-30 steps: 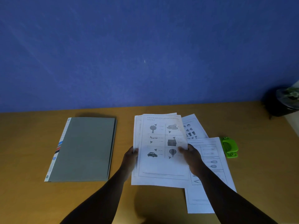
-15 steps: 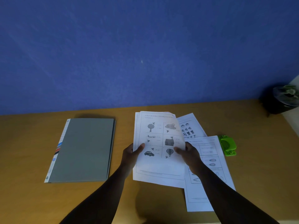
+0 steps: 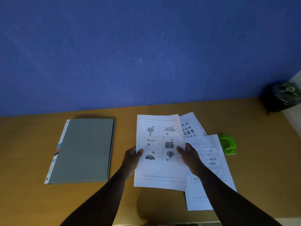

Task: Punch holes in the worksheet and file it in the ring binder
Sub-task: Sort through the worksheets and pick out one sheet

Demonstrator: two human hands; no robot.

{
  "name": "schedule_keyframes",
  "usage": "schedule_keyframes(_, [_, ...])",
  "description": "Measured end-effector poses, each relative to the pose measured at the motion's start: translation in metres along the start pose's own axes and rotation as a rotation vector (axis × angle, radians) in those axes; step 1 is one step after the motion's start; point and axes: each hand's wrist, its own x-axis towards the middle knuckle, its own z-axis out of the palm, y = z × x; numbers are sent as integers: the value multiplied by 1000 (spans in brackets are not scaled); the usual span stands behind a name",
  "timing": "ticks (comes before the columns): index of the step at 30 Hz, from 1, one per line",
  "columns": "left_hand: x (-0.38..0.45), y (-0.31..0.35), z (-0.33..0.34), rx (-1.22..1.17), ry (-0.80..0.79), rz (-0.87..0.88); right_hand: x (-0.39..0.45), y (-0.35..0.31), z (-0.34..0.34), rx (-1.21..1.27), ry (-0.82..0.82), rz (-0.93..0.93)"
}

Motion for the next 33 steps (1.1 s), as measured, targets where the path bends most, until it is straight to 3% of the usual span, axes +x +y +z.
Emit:
schedule_keyframes(4, [-2, 3, 0, 36, -30, -20, 0, 0, 1, -30, -15, -1])
schedule_keyframes(9, [-5, 4, 2, -116, -29, -38, -5, 0, -1, -78, -41, -33])
schedule_keyframes(17, [-4, -8, 6, -107, 46, -87, -6, 7, -5, -119, -52, -12])
schedule_keyframes(21, [-8, -12, 6, -68, 95, -77, -4, 24, -16, -75, 129, 25])
schedule_keyframes(25, [-10, -18, 4, -55, 134, -83, -1, 43, -40, -234, 312, 85])
schedule_keyframes(33, [-11, -32, 9, -27, 168, -97, 0, 69, -71, -521, 520, 279])
